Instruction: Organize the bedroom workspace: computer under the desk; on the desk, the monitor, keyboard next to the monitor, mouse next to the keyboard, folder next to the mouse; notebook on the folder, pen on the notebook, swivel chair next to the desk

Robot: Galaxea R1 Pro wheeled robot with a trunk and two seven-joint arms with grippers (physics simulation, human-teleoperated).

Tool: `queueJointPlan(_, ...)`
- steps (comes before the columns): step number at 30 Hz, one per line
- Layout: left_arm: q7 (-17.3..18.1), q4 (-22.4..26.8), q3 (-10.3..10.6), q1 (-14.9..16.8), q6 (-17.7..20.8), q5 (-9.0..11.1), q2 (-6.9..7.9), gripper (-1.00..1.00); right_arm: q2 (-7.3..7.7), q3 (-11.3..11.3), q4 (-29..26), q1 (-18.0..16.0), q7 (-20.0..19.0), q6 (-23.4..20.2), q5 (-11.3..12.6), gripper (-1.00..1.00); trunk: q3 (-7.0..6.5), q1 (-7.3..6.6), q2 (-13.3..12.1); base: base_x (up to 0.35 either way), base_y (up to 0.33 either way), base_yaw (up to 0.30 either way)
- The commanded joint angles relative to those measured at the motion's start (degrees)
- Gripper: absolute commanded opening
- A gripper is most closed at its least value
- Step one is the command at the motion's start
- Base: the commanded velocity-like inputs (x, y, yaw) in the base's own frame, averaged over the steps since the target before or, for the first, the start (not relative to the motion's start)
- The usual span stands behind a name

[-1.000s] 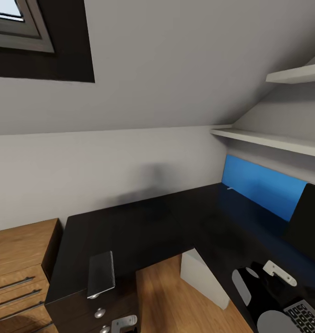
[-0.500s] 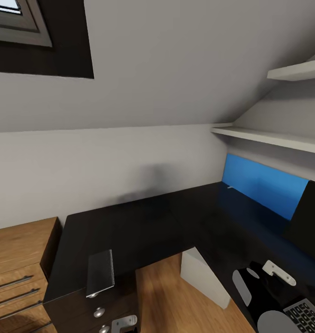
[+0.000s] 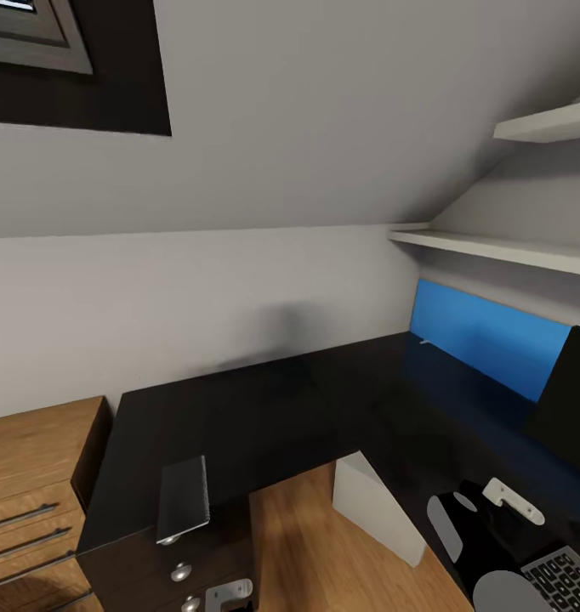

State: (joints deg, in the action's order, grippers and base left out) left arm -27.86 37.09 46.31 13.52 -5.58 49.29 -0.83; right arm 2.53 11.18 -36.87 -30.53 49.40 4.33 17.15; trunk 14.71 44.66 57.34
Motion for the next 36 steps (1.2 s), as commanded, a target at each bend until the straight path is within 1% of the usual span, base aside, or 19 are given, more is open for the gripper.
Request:
queueJointPlan(1, -0.4, 0.0, 0.4, 0.1, -0.5, 0.6, 0.04, 1.00, 0.01, -0.1, 0.0, 0.0, 0.1, 0.7, 0.8, -1.00, 0.26, 0.23, 0.5, 0.000, 0.000, 0.000)
queueJointPlan(9, -0.3, 0.1, 0.4, 0.1, -0.5, 0.5, 0.04, 1.00, -0.07, -0.2, 0.0, 0.0, 0.2, 0.8, 0.7, -1.00, 1.70, 1.99, 3.7, 0.000, 0.000, -0.020)
queueJointPlan(18, -0.2, 0.2, 0.5, 0.1, -0.5, 0.5, 0.02, 1.00, -0.07, -0.3, 0.0, -0.1, 0.1, 0.9, 0.8, -1.00, 3.31, 3.97, 7.3, 0.000, 0.000, -0.231)
queueJointPlan(23, 0.0, 0.2, 0.5, 0.1, -0.5, 0.6, -0.43, 1.00, -0.07, -0.3, 0.0, 0.0, 0.0, 0.9, 0.8, -1.00, 3.31, 3.97, 7.3, 0.000, 0.000, -0.264)
queueJointPlan(26, 0.1, 0.2, 0.9, 0.1, -0.5, 0.6, -0.50, 1.00, -0.07, -0.3, 0.0, 0.0, 0.0, 0.8, 0.8, -1.00, 3.31, 3.97, 7.3, 0.000, 0.000, -0.183)
queueJointPlan(31, 0.1, 0.1, 1.1, 0.1, -0.5, 0.5, -0.49, 1.00, -0.07, -0.6, 0.0, 0.0, -0.1, 0.8, 0.8, -1.00, 3.31, 3.97, 7.3, 0.024, 0.000, -0.037)
queueJointPlan(36, 0.1, -0.1, 1.2, 0.1, -0.5, 0.6, -0.55, 1.00, -0.07, -0.6, 0.1, 0.0, -0.1, 0.7, 0.8, -1.00, 3.31, 3.97, 7.3, 0.246, -0.026, -0.002)
